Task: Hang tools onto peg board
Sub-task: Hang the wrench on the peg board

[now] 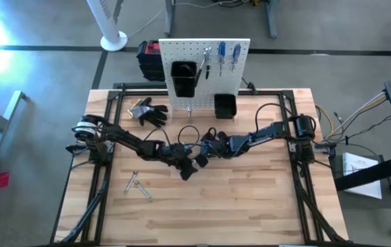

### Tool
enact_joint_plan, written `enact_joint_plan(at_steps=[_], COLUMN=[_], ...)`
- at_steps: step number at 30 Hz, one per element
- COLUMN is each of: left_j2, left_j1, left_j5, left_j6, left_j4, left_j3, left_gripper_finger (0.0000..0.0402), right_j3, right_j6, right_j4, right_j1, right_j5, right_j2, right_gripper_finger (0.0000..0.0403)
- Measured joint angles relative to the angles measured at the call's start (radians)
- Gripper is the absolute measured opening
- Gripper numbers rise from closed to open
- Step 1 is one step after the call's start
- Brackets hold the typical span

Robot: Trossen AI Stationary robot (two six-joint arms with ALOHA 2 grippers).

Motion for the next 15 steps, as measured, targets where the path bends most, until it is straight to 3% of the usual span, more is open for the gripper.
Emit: enact_joint_plan(at_steps=[7,15], left_j2=[0.029,0.031], left_j1=[0.0,0.006], left_j5=[-0.092,-0.093], left_j6=[0.015,0.022], left_j4=[0.028,0.053], left_j3=[0.0,-0.002], left_gripper_finger=[0.0244,0.0179], right_j3=[-0.001,-0.001], right_j6=[-0.001,-0.004], right_j4=[0.002,0.008], right_j1=[0.001,0.0], right_j5=[-0.001,-0.006], right_j2=[0.0,0.0], right_gripper_finger=[0.0,0.0])
